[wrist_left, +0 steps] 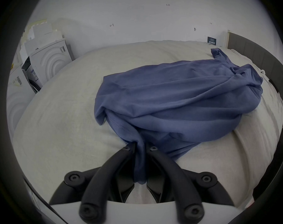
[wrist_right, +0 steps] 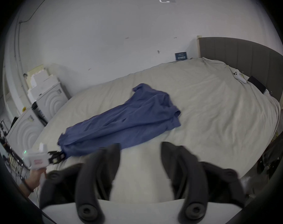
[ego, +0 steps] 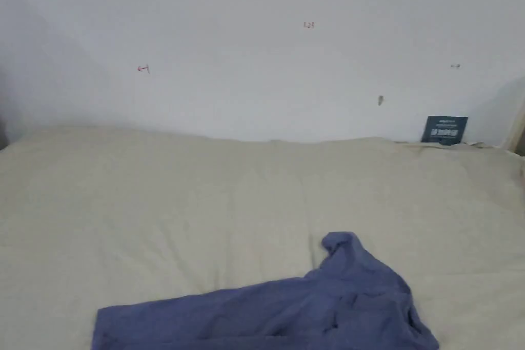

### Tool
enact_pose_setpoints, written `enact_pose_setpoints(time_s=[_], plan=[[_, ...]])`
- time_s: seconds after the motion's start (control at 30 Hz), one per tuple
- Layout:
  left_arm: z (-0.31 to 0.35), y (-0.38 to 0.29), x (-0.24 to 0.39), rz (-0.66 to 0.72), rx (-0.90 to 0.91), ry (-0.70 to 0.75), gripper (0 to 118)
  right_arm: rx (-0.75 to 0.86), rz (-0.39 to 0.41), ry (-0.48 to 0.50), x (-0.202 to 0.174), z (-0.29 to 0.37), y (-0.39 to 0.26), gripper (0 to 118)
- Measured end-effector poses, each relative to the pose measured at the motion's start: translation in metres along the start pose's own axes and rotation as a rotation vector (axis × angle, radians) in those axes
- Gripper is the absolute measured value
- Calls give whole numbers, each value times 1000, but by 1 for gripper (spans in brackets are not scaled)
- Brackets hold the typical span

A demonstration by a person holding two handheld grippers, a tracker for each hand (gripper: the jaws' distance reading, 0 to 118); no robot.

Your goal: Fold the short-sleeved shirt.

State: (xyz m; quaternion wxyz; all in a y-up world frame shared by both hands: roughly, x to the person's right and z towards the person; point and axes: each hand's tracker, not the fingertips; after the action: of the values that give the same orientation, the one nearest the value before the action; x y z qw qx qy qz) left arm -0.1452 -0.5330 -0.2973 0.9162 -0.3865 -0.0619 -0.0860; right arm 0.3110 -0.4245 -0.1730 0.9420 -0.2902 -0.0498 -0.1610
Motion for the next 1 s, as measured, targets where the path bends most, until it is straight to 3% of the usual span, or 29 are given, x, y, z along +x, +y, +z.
enact_pose_setpoints(time_s=[0.07, 0.17, 0.4, 0.43, 0.57, 0.67, 0.73, 0.8, 1.0], plan=[[0, 0, -1, 39, -2, -4, 11, -6, -40, -13, 17, -33, 14, 78], [1, -2, 0, 71, 7, 2, 11, -68, 7, -125, 36, -91, 27, 77], [1, -1, 0, 96, 9, 7, 11, -143, 38, -129, 53, -192, 37, 77], [1, -2, 0, 108, 11, 3, 11, -149, 42, -132, 53, -200, 37, 74], [1, -3, -3, 144, 21, -5, 11, -177, 27, -144, 41, -213, 34, 36], [0, -4, -5, 162, 24, -8, 11, -170, -2, -135, 45, -212, 32, 29], [1, -5, -6, 171, 30, -10, 11, -179, -58, -89, 53, -210, 34, 17], [2, -6, -9, 193, 40, -16, 11, -182, -112, -76, 57, -203, 39, 15], [21, 2, -37, 429, 67, -106, 10, -102, -48, -65, 42, -143, 46, 15]])
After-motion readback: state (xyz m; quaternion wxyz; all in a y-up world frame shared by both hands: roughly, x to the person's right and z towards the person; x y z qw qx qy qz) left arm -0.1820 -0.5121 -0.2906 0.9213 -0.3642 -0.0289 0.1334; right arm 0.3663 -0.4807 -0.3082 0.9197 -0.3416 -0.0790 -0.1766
